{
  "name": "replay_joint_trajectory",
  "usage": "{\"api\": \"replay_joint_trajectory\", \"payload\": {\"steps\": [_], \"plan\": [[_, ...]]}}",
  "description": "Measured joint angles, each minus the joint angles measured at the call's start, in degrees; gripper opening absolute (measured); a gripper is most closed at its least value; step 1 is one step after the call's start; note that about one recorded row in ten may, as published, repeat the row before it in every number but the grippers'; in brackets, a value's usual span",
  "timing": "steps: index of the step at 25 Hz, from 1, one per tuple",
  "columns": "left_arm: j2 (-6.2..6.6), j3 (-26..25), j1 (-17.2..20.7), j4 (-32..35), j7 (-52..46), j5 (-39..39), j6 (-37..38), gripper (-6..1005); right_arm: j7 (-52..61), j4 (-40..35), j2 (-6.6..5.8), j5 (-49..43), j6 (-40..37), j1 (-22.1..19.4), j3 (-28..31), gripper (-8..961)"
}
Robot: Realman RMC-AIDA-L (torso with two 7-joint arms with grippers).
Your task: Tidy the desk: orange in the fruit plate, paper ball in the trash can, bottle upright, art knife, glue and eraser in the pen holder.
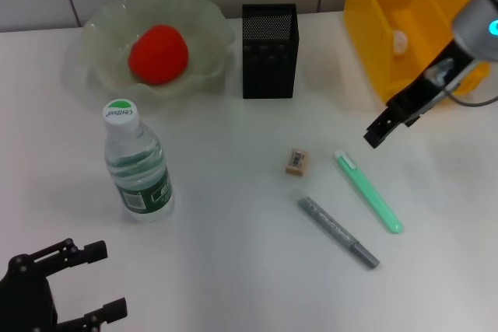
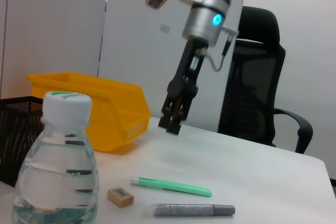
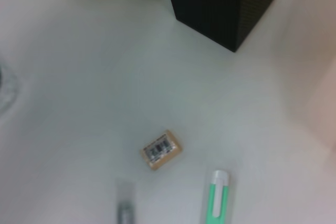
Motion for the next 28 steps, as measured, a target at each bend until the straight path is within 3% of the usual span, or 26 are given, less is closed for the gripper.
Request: {"api": "replay_joint_trajectory", "payload": {"steps": [8,21,28], "plan": [[-0.14,-0.19,-0.58,0.00,0.02,-0.08,0.52,775,2.37,11.02,0.82,-1.11,8.43,3.57,-4.77,743],[-0.34,-0.23,-1.19,0.00,0.12,-0.18,0.54,774,3.65,19.10,1.27,-0.61,15.97,4.95,-5.78,743],[-0.29,-0.23,-1.84,-1.44,1.55,-0.18,0.32,774,6.96,20.45,1.45,-0.45,18.25,5.27,-10.99,742]]}}
